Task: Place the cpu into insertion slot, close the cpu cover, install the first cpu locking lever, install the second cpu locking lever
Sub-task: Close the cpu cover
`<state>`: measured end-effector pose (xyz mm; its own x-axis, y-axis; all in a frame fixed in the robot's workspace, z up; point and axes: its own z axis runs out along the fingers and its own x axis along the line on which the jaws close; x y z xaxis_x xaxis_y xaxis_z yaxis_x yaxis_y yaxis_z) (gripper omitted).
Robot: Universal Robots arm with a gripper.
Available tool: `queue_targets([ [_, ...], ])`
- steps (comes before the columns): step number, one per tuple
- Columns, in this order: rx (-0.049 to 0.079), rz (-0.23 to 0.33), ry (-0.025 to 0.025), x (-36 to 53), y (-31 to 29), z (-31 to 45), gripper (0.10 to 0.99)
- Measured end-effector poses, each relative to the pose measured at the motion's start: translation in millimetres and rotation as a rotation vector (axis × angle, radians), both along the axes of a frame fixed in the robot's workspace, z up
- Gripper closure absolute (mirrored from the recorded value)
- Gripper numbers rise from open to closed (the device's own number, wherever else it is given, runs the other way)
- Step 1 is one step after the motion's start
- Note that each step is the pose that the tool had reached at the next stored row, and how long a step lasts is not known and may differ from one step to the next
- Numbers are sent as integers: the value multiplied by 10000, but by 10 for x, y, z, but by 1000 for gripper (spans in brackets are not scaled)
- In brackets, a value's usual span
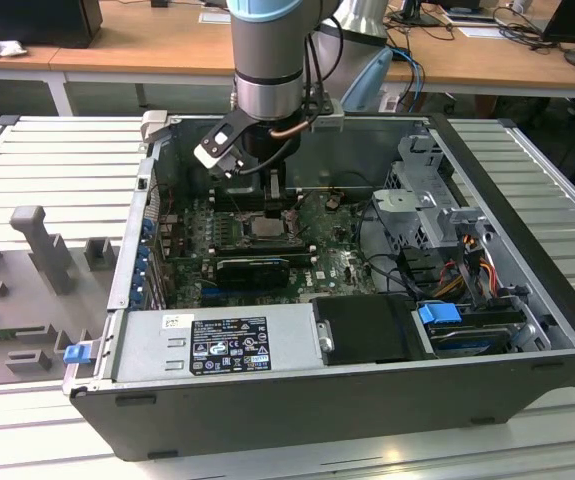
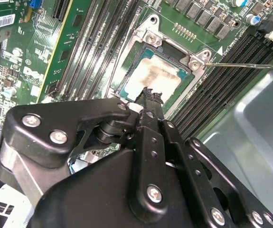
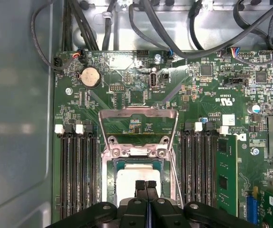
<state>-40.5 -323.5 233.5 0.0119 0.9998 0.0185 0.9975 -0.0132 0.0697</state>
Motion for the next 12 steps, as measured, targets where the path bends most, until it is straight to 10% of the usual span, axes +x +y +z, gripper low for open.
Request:
queue_targets([
  [12,-1,0,1,0,-1,55,980],
])
